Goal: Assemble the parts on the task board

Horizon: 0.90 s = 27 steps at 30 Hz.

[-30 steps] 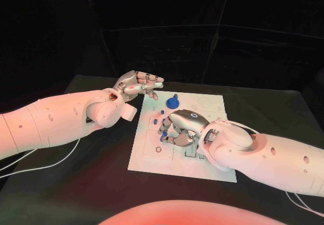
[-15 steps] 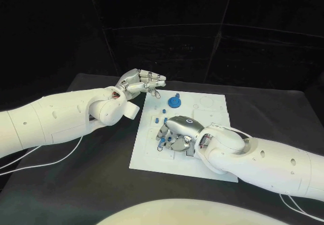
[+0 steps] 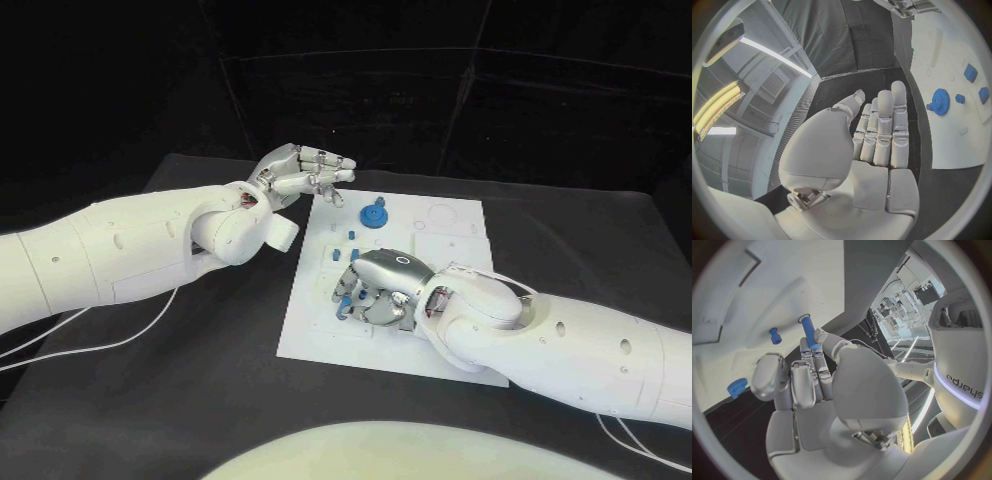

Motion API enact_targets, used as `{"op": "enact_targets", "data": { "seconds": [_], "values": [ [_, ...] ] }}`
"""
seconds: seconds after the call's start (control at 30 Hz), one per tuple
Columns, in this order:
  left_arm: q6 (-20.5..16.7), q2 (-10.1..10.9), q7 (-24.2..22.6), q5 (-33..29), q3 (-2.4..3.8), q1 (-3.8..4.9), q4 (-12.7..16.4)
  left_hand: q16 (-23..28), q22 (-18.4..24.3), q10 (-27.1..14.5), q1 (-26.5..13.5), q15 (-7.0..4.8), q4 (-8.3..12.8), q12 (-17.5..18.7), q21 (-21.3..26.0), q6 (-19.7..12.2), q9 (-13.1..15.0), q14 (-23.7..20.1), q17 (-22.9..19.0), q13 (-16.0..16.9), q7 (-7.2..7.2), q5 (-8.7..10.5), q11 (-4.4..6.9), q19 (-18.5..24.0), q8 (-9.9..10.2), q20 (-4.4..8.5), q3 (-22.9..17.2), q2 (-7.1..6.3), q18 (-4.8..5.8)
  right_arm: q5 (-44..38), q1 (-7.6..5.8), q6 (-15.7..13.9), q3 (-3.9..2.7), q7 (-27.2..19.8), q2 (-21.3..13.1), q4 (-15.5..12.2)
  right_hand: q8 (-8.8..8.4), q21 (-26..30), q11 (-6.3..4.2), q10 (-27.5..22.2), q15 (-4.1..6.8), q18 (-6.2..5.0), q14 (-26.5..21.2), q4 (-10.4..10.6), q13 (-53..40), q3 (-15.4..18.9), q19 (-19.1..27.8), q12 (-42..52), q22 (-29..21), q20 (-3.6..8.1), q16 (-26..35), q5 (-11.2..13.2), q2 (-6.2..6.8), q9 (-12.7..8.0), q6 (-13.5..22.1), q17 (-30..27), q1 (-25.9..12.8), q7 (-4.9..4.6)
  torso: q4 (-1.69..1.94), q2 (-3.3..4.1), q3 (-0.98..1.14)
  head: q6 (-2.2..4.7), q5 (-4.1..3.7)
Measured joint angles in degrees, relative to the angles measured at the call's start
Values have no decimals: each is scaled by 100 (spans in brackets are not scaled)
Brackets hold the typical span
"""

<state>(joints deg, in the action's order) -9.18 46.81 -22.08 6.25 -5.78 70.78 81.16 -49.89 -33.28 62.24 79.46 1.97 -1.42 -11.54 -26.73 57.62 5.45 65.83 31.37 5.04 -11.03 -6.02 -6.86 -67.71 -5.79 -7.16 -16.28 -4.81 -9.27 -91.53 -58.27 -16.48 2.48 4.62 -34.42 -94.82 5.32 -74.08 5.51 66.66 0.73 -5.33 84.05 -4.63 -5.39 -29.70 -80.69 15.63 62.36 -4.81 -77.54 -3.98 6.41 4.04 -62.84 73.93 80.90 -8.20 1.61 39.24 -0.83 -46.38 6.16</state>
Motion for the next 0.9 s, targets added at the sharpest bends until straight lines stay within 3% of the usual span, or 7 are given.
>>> {"op": "enact_targets", "data": {
  "seconds": [0.8,0.9],
  "values": [
    [2,6,0,0,0,0,7,0,-1,0,0,0,0,0,0,0,0,0,0,0,0,0,0,0,0,0,0,0,0,-289,21,189,-5,194,129,106,0,0,0,0,0,0,0,8,-13,9,0,14,-6,0,0,-21,-18,1,0,-1,18,0,2,-1,-1,-19,8],
    [2,5,0,0,0,0,7,0,-1,0,0,0,0,0,0,0,0,0,0,0,0,0,0,0,0,0,0,0,0,-314,10,191,32,204,136,99,0,0,0,0,0,0,0,0,-21,0,0,14,-13,0,0,-21,-19,1,0,-1,19,0,2,-2,-2,-19,8]
  ]
}}
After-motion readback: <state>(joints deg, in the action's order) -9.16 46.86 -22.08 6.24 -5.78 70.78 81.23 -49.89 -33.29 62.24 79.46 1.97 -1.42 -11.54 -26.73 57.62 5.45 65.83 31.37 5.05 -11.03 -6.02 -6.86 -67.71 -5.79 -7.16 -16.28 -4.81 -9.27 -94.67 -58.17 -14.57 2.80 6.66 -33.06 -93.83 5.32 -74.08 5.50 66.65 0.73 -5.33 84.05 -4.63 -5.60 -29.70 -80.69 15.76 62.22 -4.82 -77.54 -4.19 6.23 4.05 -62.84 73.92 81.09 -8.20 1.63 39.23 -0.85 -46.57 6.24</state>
